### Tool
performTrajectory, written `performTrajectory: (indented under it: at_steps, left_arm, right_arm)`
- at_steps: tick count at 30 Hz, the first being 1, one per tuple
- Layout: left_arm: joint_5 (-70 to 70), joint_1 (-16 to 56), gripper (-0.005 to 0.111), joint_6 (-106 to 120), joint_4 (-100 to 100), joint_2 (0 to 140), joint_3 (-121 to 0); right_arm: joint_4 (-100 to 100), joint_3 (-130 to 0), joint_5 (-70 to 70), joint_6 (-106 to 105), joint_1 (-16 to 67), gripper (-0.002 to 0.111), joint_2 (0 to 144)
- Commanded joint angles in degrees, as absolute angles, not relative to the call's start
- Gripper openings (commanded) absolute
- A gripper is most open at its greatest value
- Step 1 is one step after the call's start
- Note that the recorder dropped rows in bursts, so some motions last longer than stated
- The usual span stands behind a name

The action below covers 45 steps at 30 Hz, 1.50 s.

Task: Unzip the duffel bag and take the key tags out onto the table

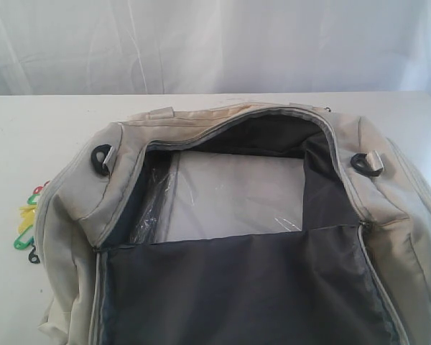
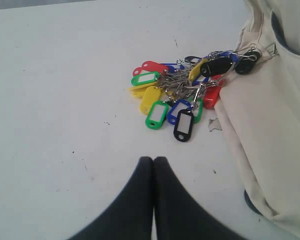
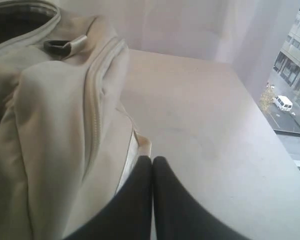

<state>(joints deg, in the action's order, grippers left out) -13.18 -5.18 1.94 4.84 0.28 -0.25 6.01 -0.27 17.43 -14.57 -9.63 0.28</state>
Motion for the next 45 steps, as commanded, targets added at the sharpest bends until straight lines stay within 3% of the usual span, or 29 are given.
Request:
performTrajectory:
  at_steps: [1, 45]
  left_arm:
    - [-13.27, -5.21, 0.000, 1.41, 5.05, 0.00, 0.00]
    - [-13.27, -6.09, 0.000, 1.41, 5.05, 0.00, 0.00]
  right_arm:
    - [5.45, 0.00, 16.65, -14.35, -9.79, 0.000, 0.00]
    - [5.68, 0.00, 17.93, 0.00, -7.44, 0.000, 0.00]
